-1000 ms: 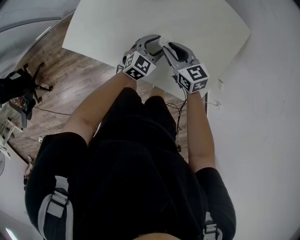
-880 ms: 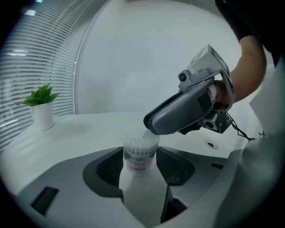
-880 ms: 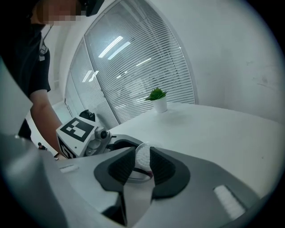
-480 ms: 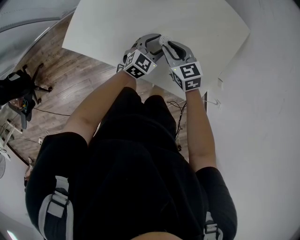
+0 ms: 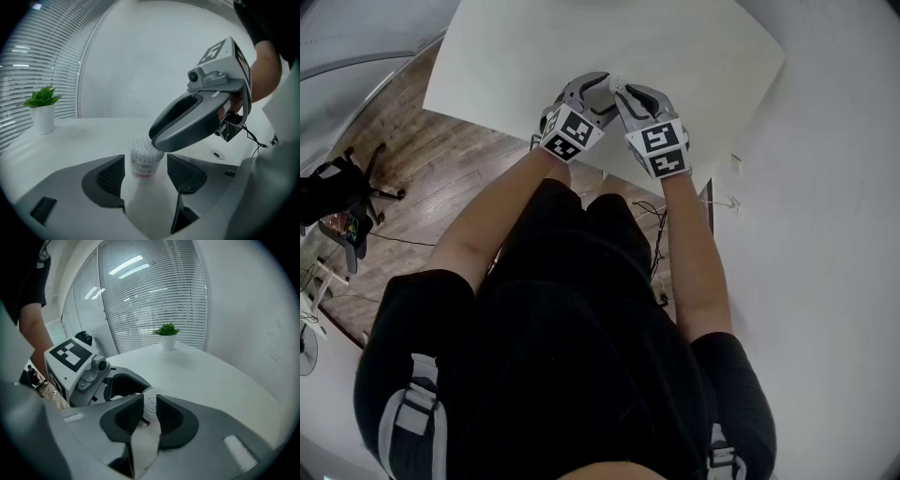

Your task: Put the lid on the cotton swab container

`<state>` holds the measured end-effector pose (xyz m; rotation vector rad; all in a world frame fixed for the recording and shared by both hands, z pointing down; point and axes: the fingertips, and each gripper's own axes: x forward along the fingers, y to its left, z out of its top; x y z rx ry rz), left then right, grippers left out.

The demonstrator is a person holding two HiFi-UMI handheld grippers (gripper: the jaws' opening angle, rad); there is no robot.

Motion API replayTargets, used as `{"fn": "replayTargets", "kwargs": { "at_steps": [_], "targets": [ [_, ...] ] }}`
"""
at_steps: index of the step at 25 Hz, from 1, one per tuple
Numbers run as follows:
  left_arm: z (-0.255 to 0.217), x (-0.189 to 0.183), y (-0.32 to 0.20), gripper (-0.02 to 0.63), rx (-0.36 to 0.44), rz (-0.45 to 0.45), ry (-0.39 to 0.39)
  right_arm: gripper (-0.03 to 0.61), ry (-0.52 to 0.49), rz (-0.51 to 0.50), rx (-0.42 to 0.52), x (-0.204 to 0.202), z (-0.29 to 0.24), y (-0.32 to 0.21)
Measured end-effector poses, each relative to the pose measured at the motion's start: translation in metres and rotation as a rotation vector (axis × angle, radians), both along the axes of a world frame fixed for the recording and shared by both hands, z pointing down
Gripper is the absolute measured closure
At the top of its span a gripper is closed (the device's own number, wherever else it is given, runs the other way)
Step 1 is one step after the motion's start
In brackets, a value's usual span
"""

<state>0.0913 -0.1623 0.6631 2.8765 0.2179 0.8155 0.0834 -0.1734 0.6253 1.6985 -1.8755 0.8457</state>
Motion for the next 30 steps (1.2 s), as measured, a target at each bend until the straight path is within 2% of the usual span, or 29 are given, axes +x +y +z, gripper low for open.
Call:
{"fn": "replayTargets", "kwargs": {
  "at_steps": [10,12,19,25,30],
  "targets": [
    [-0.015,-0.046,-0.010,0.333,-0.001,0.005,-0.044,0.485,0.020,0.039,-0.049,-0.001,0.000,0.002],
    [-0.022,-0.052,-0.016,0.333,0.009,0.002,-0.041,0.476,0.015,0.070,-0.034,0.002,-0.004,0.001],
    [-0.064,-0.063,-0.038,0.333,0.006,0.017,0.001,0.476,-0.065,0.204,0.132,0.010,-0.057,-0.001],
    [-0.106,-0.074,-0.038,0.336,-0.002,0.057,0.060,0.479,-0.093,0.272,0.295,0.007,-0.111,0.023],
    [-0.155,-0.081,-0.036,0.396,-0.043,0.094,0.146,0.502,-0.068,0.276,0.427,-0.001,-0.162,0.031]
  ]
}}
